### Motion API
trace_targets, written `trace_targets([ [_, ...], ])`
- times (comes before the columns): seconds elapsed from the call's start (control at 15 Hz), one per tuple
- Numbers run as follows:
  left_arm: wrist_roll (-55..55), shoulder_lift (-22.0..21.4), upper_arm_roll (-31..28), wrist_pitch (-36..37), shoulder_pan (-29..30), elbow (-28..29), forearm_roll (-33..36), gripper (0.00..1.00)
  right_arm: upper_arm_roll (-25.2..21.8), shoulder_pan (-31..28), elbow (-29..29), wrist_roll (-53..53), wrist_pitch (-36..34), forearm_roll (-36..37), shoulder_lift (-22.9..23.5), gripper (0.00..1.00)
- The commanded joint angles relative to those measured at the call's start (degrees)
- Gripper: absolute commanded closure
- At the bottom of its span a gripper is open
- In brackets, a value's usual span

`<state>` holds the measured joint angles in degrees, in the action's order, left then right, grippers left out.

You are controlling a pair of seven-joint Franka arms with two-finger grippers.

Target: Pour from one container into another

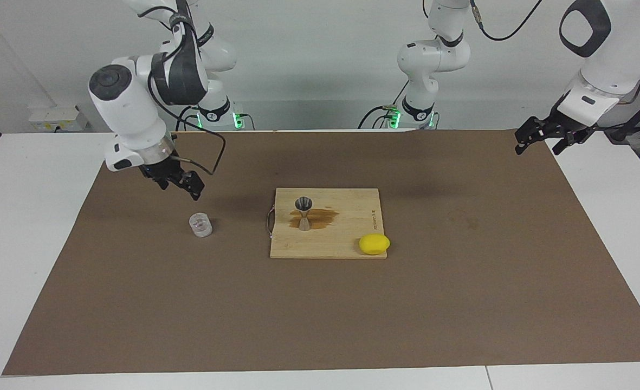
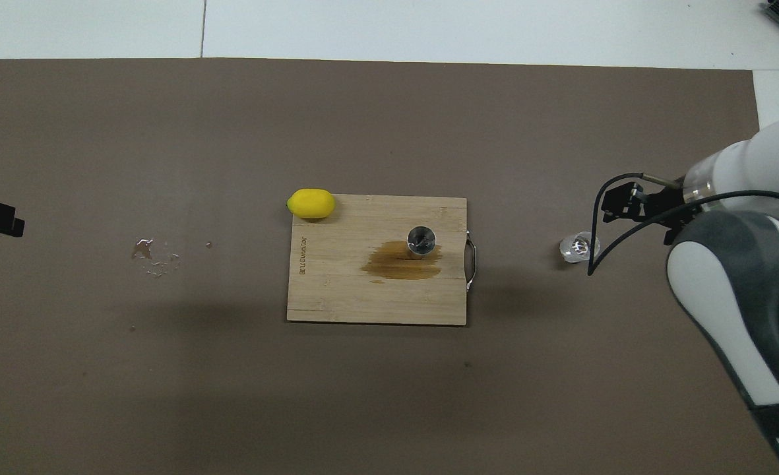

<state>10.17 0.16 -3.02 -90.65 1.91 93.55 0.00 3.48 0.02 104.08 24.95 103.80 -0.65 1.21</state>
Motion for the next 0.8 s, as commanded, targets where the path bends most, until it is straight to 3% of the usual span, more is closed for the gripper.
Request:
trace_targets([
  [0.0, -1.7, -2.0, -0.2, -1.8, -1.2, 2.7, 1.8, 0.0, 0.3, -1.0, -10.5, -2.4, -8.5, 2.1, 1.4, 0.0],
  [0.27, -2.0, -2.3, -0.2, -1.9, -1.2, 3.1, 1.8, 0.0, 0.2, -1.1, -14.3, -3.9, -13.0, 2.3, 0.7, 0.0],
  [0.74, -2.8, -2.3, -0.1, -1.9, -1.2, 3.0, 1.8, 0.0, 0.3, -0.4, -9.7, -6.7, -17.7, 2.1, -3.9, 0.0],
])
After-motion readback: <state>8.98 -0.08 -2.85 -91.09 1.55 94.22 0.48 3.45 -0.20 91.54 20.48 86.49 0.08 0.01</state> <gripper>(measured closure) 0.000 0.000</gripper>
